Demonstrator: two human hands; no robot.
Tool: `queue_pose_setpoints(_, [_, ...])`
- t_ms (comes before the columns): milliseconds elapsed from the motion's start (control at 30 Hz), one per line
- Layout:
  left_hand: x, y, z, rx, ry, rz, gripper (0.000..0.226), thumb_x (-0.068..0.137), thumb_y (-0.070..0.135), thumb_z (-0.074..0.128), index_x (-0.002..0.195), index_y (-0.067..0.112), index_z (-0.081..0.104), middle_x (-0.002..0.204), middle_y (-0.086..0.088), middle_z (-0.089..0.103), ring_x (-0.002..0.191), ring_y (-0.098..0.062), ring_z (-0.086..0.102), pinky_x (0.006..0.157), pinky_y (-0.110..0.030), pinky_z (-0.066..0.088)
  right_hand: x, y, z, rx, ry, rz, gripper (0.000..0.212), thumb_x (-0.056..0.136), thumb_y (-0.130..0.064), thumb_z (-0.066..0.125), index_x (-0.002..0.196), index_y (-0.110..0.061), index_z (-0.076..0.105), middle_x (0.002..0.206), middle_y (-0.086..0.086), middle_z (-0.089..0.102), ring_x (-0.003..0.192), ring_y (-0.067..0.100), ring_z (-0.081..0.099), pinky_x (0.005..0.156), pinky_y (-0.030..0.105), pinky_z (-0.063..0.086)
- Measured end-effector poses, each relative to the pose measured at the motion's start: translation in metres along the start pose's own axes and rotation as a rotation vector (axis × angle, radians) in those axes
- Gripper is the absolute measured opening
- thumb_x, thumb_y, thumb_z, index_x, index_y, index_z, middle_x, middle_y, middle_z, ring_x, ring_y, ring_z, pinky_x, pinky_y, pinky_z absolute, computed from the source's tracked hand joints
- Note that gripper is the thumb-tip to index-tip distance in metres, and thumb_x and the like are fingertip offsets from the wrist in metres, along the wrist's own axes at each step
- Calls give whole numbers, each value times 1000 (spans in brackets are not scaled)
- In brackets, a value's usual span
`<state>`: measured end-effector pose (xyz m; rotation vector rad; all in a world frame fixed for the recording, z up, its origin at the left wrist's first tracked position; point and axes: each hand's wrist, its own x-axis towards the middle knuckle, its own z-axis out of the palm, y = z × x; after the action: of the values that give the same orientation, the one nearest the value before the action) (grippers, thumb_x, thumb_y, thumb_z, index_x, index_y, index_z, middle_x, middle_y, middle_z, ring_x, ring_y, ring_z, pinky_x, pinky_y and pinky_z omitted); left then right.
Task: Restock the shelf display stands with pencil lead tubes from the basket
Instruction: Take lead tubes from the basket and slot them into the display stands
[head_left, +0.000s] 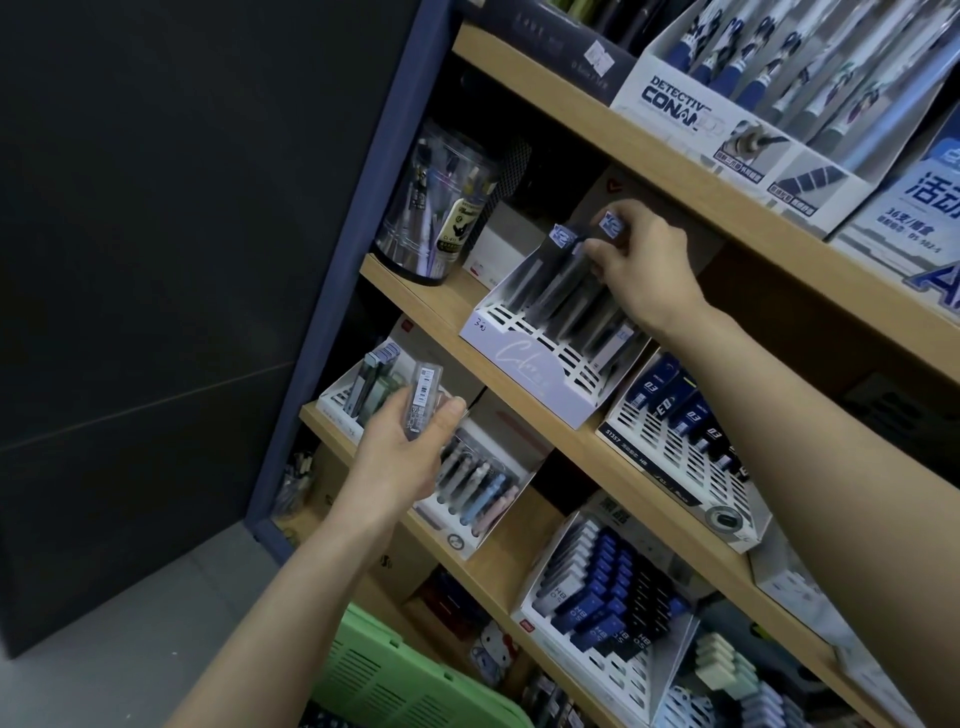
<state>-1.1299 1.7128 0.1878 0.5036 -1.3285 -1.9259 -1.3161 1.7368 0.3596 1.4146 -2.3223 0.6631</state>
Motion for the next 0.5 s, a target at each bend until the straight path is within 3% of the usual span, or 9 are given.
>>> queue_pose_setpoints(100, [1,-1,0,2,-5,-12,15,93,28,53,82,19,48,41,11,38,34,-1,29,37,-13,27,2,0,-1,16,-18,3,19,93,-17,57,111,-11,55,95,14,63,84,28,64,84,43,52])
queue_pose_setpoints(233, [2,-3,1,12,-11,-24,16,93,28,53,80,20,47,45,11,38,36,-3,28,37,-15,27,4,-1,0,-91,-91,-45,22,91,-18,61,112,-11,57,97,7,62,92,23,59,79,29,45])
queue_pose_setpoints(367, [1,-3,1,6,-8,-25,19,93,27,54,77,22,46,50,10,35,39,-5,27,38,-16,26,5,-2,8,-200,-152,-74,31,89,-22,63,118,-11,58,108,14,65,99,30,60,83,36,49])
queue_pose_setpoints(500, [0,-1,-1,9,-1,-5,19,94,26,53,77,20,45,44,11,36,37,-4,28,38,-16,27,3,-1,15,-199,-81,-95,32,96,-26,54,121,-6,57,115,19,57,104,32,55,84,34,42])
